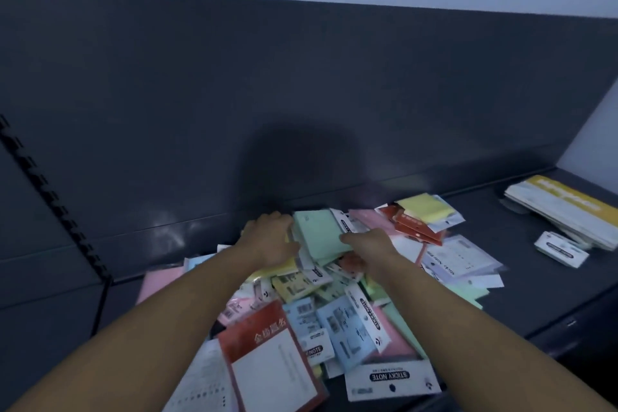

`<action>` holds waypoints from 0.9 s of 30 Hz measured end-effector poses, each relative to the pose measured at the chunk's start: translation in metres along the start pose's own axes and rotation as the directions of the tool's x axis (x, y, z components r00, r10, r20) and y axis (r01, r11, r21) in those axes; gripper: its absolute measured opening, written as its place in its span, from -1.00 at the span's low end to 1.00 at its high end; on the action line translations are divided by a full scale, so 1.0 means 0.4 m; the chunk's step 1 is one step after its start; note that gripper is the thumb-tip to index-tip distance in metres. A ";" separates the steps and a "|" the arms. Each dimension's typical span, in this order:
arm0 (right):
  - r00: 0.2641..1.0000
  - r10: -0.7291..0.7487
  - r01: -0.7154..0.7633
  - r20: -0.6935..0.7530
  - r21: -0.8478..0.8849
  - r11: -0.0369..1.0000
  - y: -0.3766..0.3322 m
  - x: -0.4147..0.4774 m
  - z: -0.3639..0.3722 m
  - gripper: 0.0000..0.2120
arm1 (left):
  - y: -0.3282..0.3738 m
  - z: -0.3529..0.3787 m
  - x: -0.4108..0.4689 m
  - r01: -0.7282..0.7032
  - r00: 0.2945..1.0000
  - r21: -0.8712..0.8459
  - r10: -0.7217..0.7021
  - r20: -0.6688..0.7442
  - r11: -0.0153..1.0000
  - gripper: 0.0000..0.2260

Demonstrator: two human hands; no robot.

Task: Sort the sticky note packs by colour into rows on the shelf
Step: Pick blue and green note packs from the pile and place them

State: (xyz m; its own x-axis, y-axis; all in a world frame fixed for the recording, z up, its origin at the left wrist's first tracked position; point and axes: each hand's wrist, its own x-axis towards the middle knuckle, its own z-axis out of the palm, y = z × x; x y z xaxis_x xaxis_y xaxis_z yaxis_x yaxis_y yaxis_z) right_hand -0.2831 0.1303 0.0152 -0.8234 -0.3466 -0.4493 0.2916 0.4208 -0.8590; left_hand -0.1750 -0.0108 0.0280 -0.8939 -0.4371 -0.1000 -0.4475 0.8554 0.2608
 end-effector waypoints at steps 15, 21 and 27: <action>0.987 -0.015 0.086 -0.158 0.453 0.887 -0.034 -0.042 0.068 -0.64 | -0.048 -0.085 -0.010 0.076 0.995 -0.456 -0.094 -0.016 0.887 -0.64; 0.958 -0.275 0.287 -0.083 0.298 0.911 -0.077 -0.128 0.032 -0.71 | -0.023 -0.143 -0.043 0.236 0.966 -0.879 -0.195 0.167 0.414 -0.76; 0.966 -0.254 0.227 0.040 0.335 0.914 -0.091 -0.158 0.075 -0.78 | -0.035 -0.176 -0.164 0.165 0.986 -0.974 -0.030 0.162 0.156 -0.74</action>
State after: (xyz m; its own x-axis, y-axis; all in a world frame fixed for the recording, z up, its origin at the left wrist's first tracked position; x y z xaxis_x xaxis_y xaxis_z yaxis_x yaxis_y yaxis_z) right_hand -0.2271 0.1115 0.0674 -0.8503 -0.4756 -0.2256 0.2433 0.0250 -0.9696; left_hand -0.1082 -0.0137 0.0983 -0.8730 -0.4113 -0.2620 -0.1892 -0.2095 0.9593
